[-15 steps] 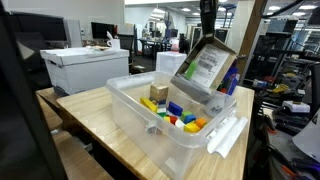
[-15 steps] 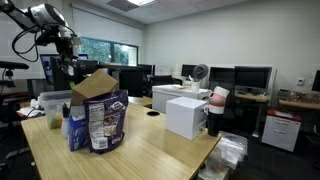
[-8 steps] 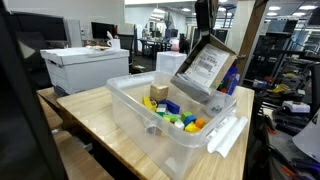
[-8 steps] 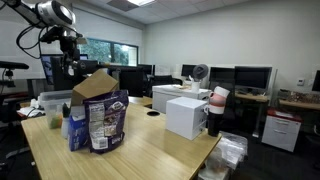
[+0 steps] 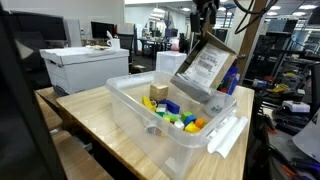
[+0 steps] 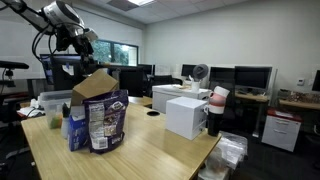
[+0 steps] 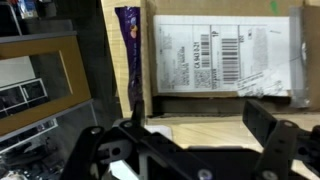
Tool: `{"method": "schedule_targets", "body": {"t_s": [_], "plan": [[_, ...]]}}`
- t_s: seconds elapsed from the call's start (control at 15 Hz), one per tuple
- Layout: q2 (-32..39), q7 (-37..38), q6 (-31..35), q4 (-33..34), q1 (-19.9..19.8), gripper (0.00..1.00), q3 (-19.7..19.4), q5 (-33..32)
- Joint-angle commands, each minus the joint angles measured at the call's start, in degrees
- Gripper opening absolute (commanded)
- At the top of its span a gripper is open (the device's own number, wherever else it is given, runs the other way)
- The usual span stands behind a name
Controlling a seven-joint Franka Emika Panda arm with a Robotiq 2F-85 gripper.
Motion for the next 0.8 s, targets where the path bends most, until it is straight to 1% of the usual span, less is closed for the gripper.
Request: {"method": "schedule_targets", "body": {"t_s": [0.0, 0.2, 0.33, 0.4, 0.47, 0.73], "plan": [[-9.54, 7.08, 4.33, -7.66, -3.22, 1.0, -0.65, -5.18], [-12.19, 13.23, 5.66, -10.48, -4.04, 1.0, -0.14, -7.87], [-13.41, 15.77, 5.89, -11.8, -4.53, 1.0, -0.08, -8.75], [-15.27, 18.75, 6.18, -13.85, -4.8, 1.0, -0.01, -9.13], [-15.36, 19.12, 5.73, -13.98, -4.32, 1.0, -0.02, -6.7], [-16.45, 20.39, 6.56, -15.46, -3.92, 1.0, 0.1, -3.58]]}}
